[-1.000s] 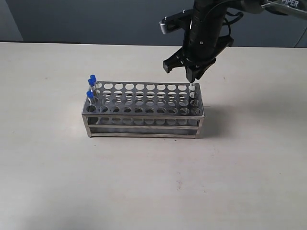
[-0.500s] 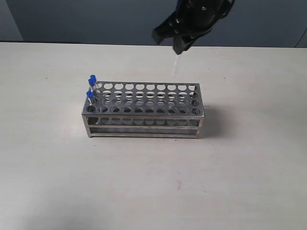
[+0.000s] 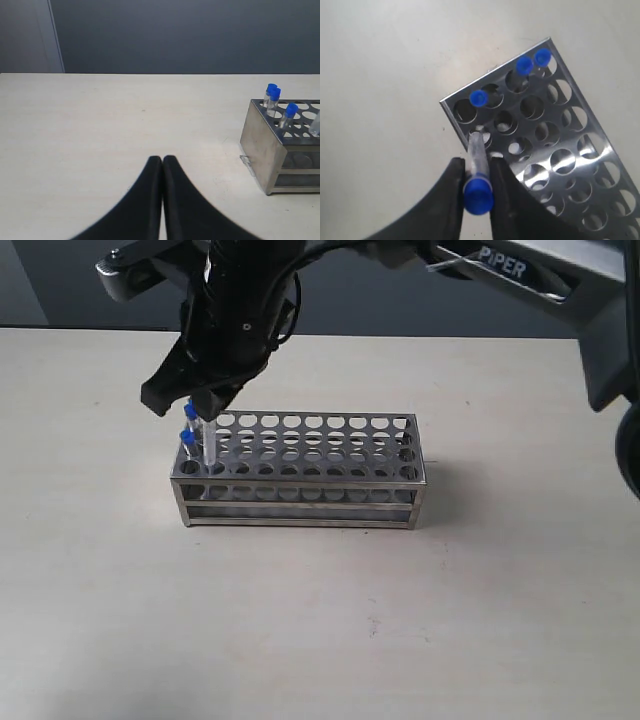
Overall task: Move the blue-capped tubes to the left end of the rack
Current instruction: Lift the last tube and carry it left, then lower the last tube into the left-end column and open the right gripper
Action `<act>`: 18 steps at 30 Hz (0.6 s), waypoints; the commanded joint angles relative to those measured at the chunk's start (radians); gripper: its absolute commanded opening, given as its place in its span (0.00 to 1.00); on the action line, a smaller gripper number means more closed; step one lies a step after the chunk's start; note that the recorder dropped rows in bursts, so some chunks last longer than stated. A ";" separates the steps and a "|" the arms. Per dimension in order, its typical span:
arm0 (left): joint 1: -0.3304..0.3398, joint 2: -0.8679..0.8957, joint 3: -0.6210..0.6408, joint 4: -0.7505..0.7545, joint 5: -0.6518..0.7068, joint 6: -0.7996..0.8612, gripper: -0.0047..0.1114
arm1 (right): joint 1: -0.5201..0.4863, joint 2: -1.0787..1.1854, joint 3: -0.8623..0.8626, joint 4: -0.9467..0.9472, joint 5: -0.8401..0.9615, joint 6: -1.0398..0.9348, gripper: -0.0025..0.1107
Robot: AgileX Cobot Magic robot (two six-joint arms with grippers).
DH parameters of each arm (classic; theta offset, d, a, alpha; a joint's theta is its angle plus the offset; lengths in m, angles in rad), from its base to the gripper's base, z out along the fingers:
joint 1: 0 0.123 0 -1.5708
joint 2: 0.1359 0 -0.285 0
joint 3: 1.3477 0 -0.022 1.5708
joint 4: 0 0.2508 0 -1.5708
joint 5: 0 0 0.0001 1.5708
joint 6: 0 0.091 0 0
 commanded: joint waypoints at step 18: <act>-0.006 -0.004 -0.003 0.000 -0.005 -0.001 0.05 | 0.031 0.142 -0.096 0.094 -0.016 -0.076 0.02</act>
